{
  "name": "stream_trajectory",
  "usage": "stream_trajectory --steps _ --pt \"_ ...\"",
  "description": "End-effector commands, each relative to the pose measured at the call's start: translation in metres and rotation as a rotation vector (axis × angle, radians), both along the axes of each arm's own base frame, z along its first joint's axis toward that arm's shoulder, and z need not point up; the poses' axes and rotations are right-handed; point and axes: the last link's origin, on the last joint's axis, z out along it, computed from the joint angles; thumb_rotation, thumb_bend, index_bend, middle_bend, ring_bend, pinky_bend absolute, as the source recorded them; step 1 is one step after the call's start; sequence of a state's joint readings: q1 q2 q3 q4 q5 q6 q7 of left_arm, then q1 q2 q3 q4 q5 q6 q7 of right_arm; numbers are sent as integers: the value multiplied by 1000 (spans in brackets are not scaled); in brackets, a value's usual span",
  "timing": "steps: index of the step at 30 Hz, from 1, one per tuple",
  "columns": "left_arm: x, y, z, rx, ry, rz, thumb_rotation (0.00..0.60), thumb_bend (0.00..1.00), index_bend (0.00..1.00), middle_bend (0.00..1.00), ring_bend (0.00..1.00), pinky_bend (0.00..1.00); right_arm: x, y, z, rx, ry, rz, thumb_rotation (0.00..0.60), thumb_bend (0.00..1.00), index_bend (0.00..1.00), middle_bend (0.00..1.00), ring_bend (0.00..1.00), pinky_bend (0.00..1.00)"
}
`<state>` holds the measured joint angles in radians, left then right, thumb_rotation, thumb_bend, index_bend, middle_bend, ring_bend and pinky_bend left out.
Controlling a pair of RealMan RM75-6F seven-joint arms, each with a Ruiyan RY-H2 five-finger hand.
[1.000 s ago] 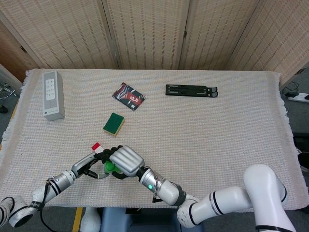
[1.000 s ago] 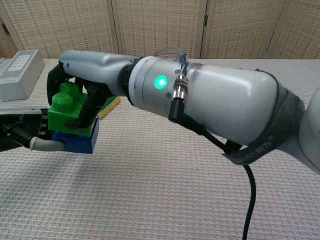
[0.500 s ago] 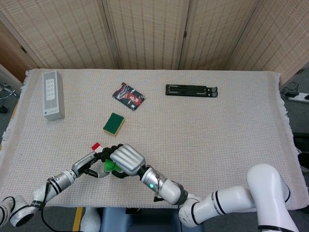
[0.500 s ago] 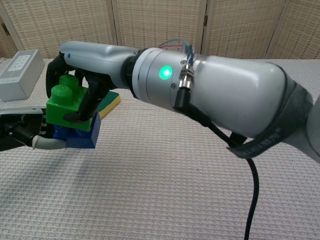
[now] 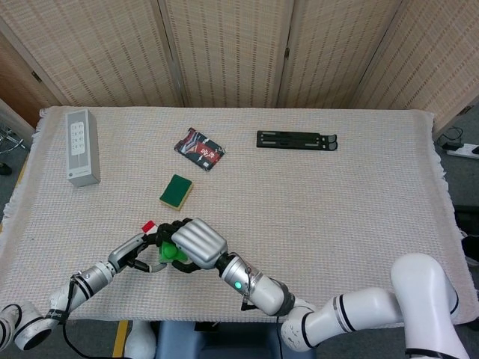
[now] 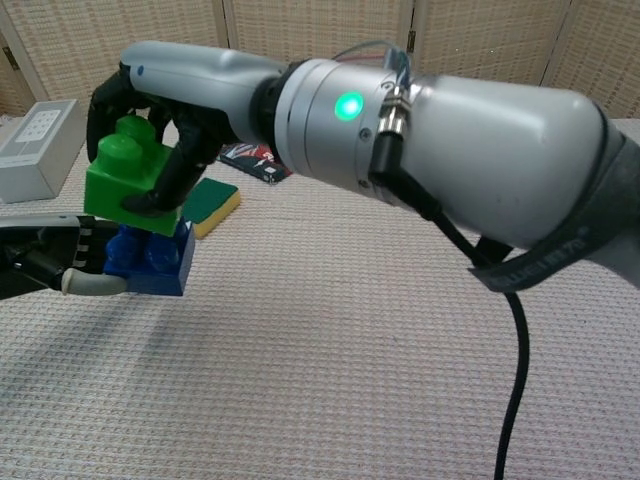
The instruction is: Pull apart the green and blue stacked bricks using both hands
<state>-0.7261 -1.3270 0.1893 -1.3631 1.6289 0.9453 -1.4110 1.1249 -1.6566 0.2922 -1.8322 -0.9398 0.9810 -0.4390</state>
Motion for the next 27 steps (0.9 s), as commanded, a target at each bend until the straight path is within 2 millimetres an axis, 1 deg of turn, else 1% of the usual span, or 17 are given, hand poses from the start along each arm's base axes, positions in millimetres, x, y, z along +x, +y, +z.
stream_trajectory --steps 1,5,7,10,14,17,20,23,27 --pt "0 0 2 -10 -17 8 600 357 684 382 59 17 1 -1 13 -6 -43 -10 600 428 934 723 839 901" --pt "0 7 23 59 -71 10 600 358 683 382 61 17 -9 -6 28 -31 -30 -26 600 428 934 723 838 901" --pt "-2 11 37 126 -64 21 600 358 683 382 61 17 -22 -9 34 -55 10 -37 600 428 934 723 838 901" --pt "-10 14 56 236 45 -13 600 358 680 382 62 18 -45 -11 41 -94 62 -54 600 428 934 723 840 901" --pt "-21 14 82 413 211 -46 600 358 677 382 62 14 -85 -14 49 -166 142 -72 600 428 934 723 841 901" --pt "-30 13 97 539 359 -84 600 358 677 382 62 14 -112 -16 52 -201 182 -90 600 427 934 723 839 901" --pt "-40 10 106 623 472 -106 600 358 677 382 62 6 -133 -16 54 -214 220 -99 600 428 934 723 838 901" --pt "-53 6 115 726 608 -144 600 358 677 382 62 0 -157 -14 51 -209 274 -108 600 428 934 723 838 901" --pt "-71 2 117 816 743 -171 600 358 674 382 61 0 -180 -12 44 -217 347 -97 600 428 934 723 839 901"
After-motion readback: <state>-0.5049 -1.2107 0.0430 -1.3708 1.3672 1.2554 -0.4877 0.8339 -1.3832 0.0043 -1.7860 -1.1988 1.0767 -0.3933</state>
